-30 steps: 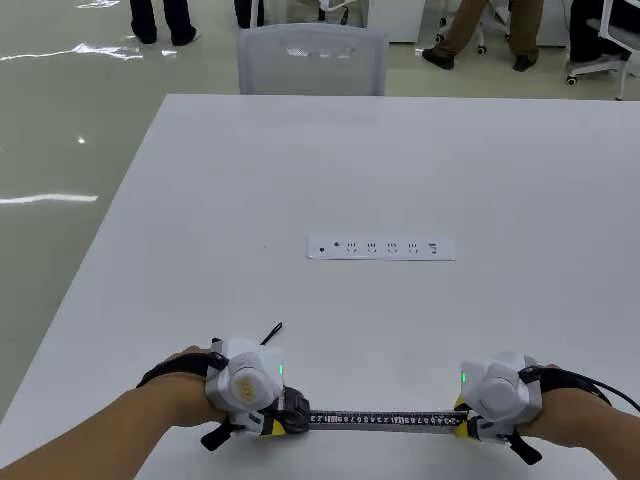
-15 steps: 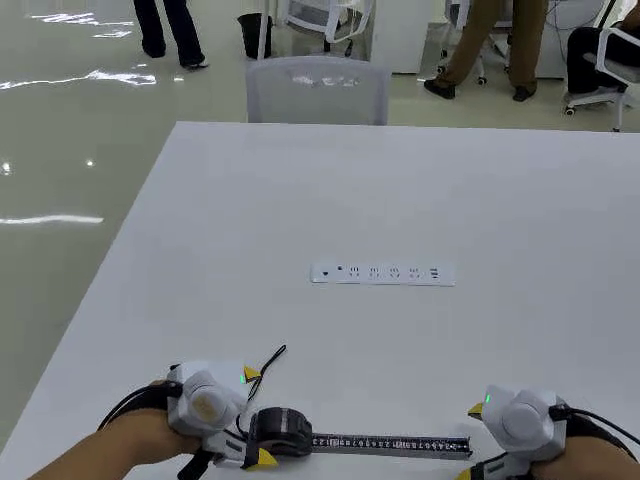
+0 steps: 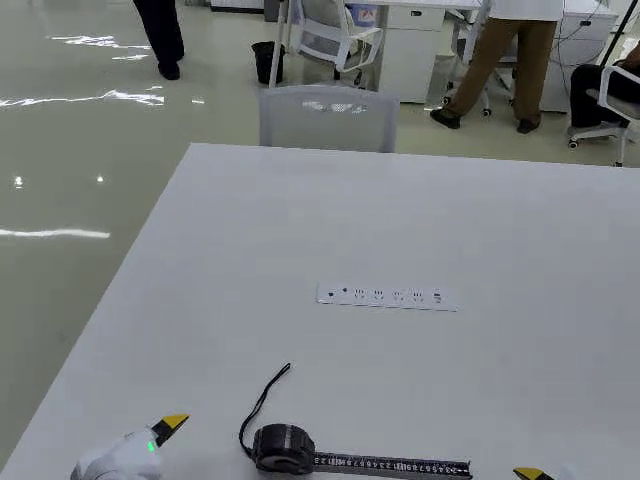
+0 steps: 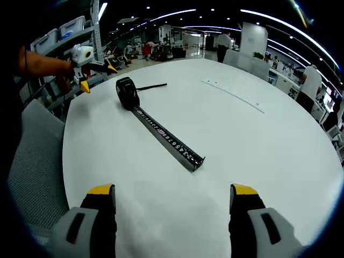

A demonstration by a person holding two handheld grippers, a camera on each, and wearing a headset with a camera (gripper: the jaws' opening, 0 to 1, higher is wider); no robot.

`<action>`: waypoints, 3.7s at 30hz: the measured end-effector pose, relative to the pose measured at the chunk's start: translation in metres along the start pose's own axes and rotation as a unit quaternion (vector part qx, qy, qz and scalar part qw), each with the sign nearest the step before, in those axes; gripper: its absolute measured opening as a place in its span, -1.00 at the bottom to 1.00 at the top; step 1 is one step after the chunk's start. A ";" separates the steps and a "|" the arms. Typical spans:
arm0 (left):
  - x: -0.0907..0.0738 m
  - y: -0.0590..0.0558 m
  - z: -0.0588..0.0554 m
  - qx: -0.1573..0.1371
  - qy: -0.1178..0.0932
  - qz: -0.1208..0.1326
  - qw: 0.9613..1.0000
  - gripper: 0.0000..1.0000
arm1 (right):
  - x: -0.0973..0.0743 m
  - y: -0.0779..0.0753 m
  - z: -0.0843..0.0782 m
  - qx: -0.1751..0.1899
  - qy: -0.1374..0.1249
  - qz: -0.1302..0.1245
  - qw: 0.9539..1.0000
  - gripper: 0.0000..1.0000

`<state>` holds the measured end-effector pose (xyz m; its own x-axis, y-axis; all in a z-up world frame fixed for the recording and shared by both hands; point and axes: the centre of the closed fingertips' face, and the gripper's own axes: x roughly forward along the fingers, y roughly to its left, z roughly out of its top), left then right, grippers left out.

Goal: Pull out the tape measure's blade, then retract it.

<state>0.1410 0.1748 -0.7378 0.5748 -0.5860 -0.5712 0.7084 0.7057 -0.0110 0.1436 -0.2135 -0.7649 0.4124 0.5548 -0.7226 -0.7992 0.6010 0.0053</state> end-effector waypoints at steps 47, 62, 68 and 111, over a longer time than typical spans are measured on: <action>-0.101 -0.016 -0.037 -0.082 -0.055 0.114 0.988 0.98 | -0.088 0.054 -0.065 0.123 -0.067 -0.109 0.984 1.00; -0.095 -0.025 -0.012 -0.072 -0.066 0.108 0.989 0.98 | -0.087 0.054 -0.066 0.114 -0.070 -0.104 0.986 1.00; -0.083 -0.027 -0.023 -0.054 -0.051 0.110 0.991 0.96 | -0.086 0.050 -0.059 0.096 -0.077 -0.106 0.987 1.00; -0.006 -0.024 0.012 -0.105 -0.056 0.157 0.980 0.97 | -0.033 -0.003 0.005 -0.103 0.012 -0.023 0.994 0.85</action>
<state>0.1255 0.1571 -0.7240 0.8008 -0.3585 -0.4797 0.3965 0.9177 -0.0240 0.1346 -0.2304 -0.7372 0.4430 0.5140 -0.7346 -0.8529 0.4940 -0.1687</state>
